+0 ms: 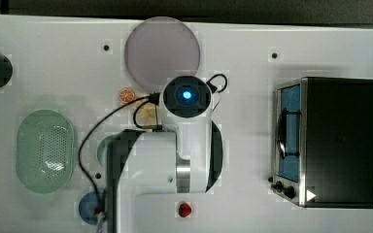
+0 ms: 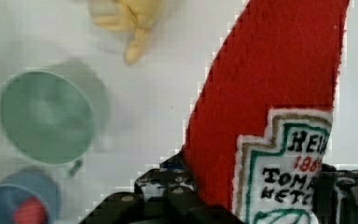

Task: Pick Ketchup from the table and place it in strainer.

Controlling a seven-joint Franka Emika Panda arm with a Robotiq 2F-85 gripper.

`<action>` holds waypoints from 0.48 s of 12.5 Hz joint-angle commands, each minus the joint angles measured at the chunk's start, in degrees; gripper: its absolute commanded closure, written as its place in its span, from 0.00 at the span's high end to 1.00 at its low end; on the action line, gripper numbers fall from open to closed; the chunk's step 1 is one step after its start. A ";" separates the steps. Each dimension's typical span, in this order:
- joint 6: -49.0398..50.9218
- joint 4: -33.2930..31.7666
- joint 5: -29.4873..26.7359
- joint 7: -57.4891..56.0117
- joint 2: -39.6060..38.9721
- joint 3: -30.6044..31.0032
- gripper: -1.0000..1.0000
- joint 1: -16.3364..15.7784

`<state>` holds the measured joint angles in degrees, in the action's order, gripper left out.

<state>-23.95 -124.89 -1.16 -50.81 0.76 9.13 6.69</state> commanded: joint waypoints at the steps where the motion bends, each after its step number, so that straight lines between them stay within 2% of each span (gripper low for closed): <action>1: 5.68 4.97 -0.26 7.66 2.20 4.13 0.62 -1.35; 3: 5.78 6.28 -0.86 9.97 2.14 7.71 0.62 -1.99; 6: 5.51 6.31 -1.01 20.15 1.65 14.15 0.62 -2.71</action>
<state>-19.86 -118.06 -2.12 -38.13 4.08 21.29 5.98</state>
